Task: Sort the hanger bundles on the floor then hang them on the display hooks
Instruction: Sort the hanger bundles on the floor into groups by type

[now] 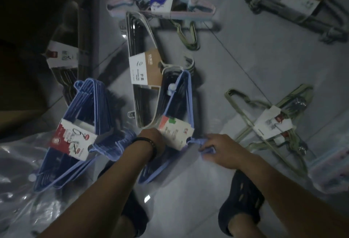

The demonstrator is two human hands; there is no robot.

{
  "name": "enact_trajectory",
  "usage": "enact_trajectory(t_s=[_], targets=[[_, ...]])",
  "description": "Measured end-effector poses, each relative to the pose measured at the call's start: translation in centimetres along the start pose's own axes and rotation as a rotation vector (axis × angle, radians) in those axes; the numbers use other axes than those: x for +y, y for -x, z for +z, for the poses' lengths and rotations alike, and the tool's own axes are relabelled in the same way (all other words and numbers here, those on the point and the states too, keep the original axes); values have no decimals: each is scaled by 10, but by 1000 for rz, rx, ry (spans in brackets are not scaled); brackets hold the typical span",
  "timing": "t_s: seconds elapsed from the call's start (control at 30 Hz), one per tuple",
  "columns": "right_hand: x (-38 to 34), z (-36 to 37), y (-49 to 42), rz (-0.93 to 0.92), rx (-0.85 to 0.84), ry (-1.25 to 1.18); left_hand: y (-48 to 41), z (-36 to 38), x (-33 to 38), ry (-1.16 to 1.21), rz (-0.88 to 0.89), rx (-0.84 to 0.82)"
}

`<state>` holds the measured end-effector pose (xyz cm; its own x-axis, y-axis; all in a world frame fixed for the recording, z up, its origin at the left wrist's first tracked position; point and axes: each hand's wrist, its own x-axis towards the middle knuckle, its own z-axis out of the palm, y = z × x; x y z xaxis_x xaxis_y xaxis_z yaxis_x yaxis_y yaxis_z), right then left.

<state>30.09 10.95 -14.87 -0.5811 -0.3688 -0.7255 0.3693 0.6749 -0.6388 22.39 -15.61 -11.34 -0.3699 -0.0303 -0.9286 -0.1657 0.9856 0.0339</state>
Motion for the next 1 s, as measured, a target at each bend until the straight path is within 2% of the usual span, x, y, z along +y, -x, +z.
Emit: enact_trajectory(t_s=[0.1, 0.2, 0.3, 0.47, 0.53, 0.7, 0.8, 0.9, 1.0], targets=[[-10, -71, -20, 60, 328, -128, 5, -48, 37, -51, 70, 206], [-7, -162, -56, 173, 619, -45, -18, -85, 91, -164, 347, 400], [-2, -259, -102, 328, 645, 54, -50, -125, 157, -325, 583, 467], [26, -354, -154, 457, 799, 253, -111, -141, 248, -535, 694, 610], [44, -369, -167, 515, 828, 268, -141, -136, 265, -539, 708, 555], [82, -388, -170, 583, 932, 169, -195, -95, 264, -500, 503, 334], [110, -400, -169, 589, 965, 247, -194, -90, 269, -488, 477, 296], [134, -401, -170, 627, 914, 298, -192, -94, 271, -506, 484, 282], [136, -402, -174, 622, 928, 336, -191, -92, 270, -502, 484, 286]])
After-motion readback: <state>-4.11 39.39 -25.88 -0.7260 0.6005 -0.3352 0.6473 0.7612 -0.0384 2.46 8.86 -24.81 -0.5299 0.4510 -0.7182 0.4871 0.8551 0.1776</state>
